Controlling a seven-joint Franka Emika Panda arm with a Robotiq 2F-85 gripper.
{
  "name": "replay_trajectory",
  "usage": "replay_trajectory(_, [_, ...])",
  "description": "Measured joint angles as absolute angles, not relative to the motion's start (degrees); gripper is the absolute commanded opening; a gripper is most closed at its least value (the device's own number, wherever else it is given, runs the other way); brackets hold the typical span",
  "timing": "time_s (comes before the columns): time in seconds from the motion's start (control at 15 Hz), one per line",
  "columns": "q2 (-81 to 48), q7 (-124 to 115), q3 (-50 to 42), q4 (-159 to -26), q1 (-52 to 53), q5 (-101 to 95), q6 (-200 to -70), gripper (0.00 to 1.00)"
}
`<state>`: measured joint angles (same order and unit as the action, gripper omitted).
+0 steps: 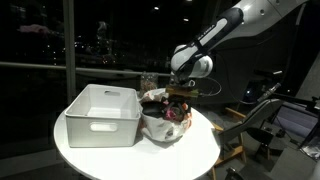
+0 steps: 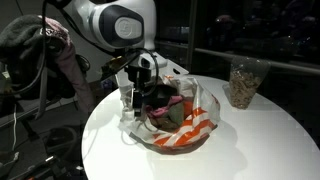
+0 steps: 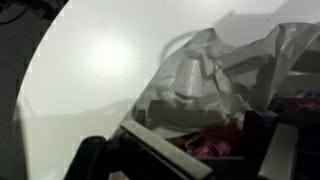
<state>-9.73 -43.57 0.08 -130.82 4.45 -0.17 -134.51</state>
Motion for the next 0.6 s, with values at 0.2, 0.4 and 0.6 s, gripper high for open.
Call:
replay_trajectory(0.2, [-12.3, -45.7, 0.2, -130.8, 5.3, -0.2, -134.3, 1.0])
replay_trajectory(0.4, [-14.0, -47.5, 0.0, -130.7, 5.7, -1.1, -134.1, 0.66])
replay_trajectory(0.6, [-14.2, -51.3, -0.6, -130.7, 6.2, -4.0, -134.1, 0.42])
